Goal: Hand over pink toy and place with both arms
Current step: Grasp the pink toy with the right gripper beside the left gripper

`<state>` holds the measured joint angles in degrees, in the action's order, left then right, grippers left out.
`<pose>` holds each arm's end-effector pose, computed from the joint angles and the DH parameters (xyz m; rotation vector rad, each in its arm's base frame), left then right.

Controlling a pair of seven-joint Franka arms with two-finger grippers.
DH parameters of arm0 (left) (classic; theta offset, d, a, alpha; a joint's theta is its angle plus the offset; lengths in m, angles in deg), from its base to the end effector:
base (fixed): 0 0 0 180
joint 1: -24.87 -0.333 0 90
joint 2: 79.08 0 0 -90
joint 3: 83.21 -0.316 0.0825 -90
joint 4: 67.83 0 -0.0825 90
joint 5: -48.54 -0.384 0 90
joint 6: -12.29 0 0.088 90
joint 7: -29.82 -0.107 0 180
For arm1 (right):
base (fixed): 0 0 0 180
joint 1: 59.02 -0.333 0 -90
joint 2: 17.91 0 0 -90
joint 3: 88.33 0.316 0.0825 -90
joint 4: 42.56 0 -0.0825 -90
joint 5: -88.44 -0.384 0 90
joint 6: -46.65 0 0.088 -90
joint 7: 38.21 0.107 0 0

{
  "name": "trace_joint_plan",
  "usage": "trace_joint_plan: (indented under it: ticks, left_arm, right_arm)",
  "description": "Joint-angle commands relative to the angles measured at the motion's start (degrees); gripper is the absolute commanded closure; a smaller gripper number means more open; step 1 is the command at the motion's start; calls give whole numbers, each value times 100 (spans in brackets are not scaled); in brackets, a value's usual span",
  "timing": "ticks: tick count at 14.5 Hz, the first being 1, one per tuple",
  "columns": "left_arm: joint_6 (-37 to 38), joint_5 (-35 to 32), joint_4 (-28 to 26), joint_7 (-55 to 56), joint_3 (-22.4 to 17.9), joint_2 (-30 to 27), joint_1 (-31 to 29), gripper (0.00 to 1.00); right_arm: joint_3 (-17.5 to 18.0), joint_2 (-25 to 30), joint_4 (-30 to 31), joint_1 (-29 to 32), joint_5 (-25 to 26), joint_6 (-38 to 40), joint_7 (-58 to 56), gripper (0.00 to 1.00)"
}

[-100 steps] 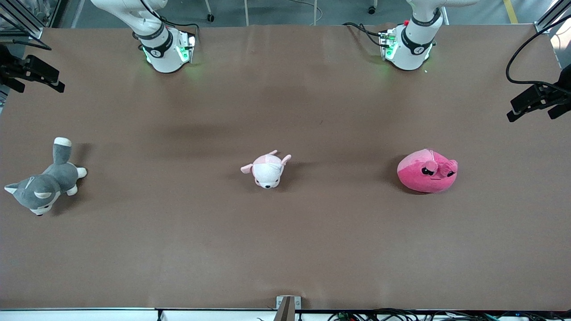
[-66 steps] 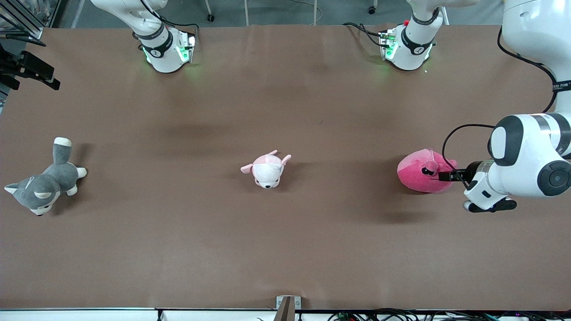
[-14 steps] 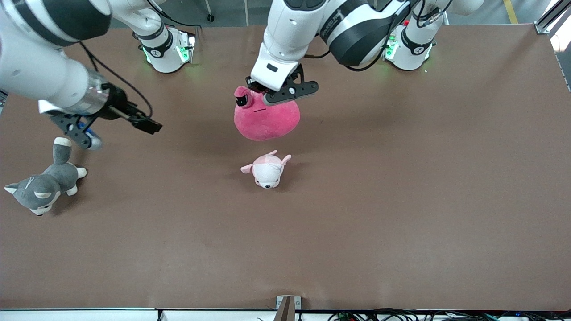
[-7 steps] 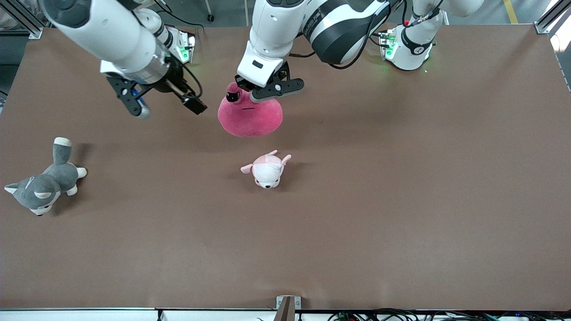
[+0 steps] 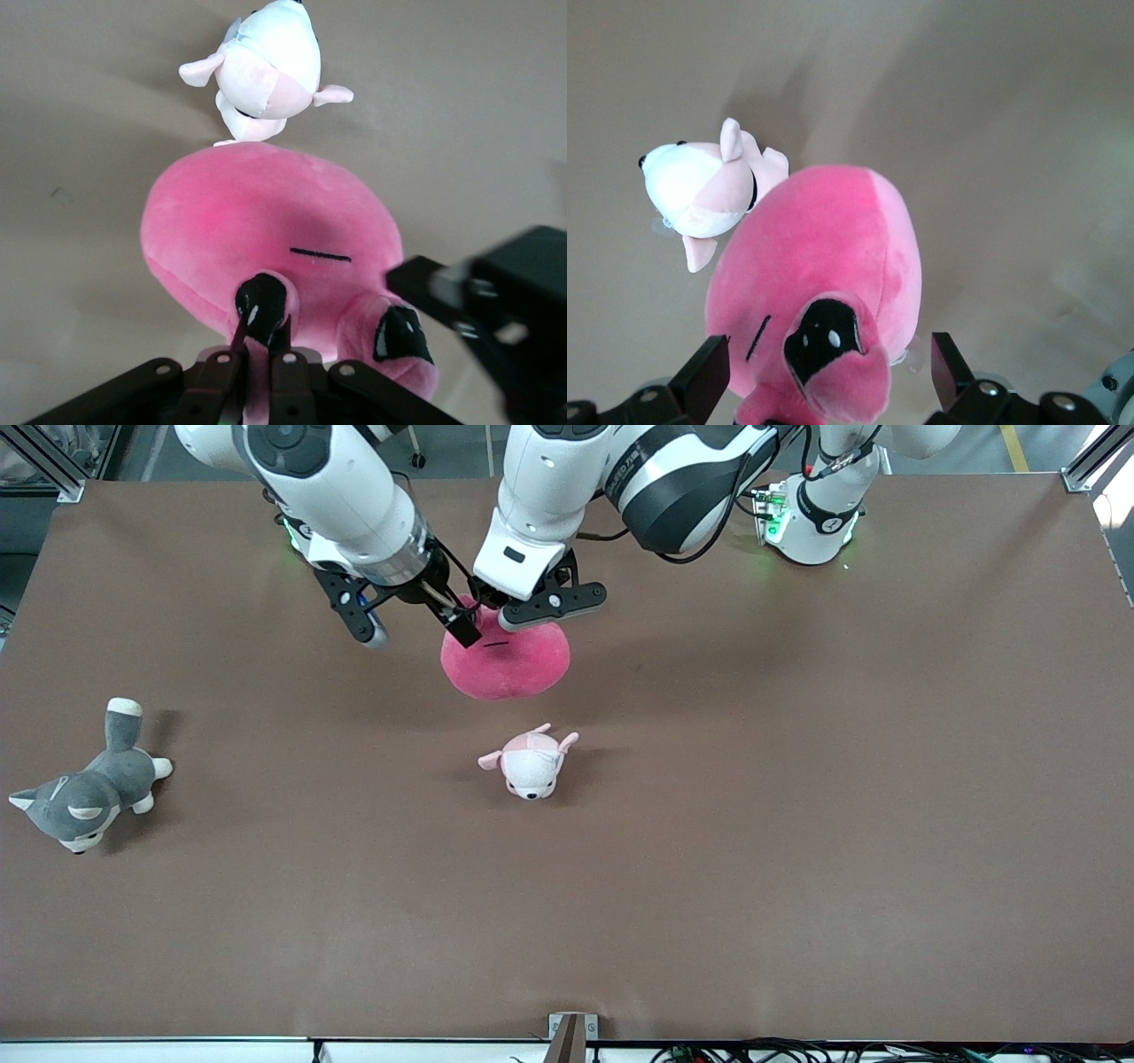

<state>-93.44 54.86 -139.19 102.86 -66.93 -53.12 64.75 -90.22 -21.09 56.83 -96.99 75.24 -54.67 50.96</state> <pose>0.4206 -0.5643 0.5322 2.8434 0.5077 -0.1981 0.4558 0.3574 0.5342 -2.6876 1.4240 0.3184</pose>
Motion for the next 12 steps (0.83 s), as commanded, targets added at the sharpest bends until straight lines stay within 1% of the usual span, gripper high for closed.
trace_joint_plan:
  ticks: [1, 2, 7, 10, 12]
  left_arm:
    - [17, 27, 140, 43, -29, 41, 38, 100]
    - [17, 27, 140, 43, -29, 41, 38, 100]
    - [8, 27, 140, 43, -29, 41, 38, 100]
    - [8, 27, 140, 43, -37, 41, 38, 100]
    - [8, 27, 140, 43, -37, 41, 38, 100]
  right_arm:
    - [-66, 256, 370, -123, -69, -186, 109, 0]
    - [-66, 273, 406, -124, -69, -186, 109, 1]
    - [-66, 352, 423, -115, -69, -151, 101, 22]
    - [-66, 379, 520, -115, -69, -177, 92, 32]
    - [-66, 396, 538, -124, -61, -177, 75, 43]
